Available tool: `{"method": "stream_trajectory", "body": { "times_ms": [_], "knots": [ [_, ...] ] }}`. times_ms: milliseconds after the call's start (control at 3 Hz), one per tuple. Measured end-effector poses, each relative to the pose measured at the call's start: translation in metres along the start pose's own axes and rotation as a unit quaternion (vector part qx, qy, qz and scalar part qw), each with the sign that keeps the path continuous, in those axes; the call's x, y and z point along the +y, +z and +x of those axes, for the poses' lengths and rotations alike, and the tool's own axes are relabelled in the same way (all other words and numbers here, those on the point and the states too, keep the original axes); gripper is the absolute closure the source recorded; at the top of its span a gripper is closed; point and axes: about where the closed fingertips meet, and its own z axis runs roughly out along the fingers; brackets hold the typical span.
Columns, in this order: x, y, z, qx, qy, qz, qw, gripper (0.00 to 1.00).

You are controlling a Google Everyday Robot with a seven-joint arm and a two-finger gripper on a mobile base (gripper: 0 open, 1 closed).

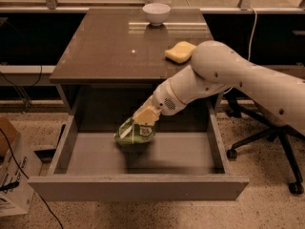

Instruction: Place green jalapeno chip bag into top drawer

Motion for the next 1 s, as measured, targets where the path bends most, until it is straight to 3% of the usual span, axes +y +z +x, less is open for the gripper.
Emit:
{"method": "stream_trajectory", "body": {
  "times_ms": [333, 667, 1000],
  "knots": [
    [-0.004, 0.025, 0.023, 0.004, 0.02, -0.013, 0.9997, 1.0],
    [-0.006, 0.045, 0.039, 0.011, 0.033, -0.019, 0.9992, 0.81],
    [0.001, 0.057, 0.048, 0.0, 0.038, -0.041, 0.9984, 0.51]
  ]
}}
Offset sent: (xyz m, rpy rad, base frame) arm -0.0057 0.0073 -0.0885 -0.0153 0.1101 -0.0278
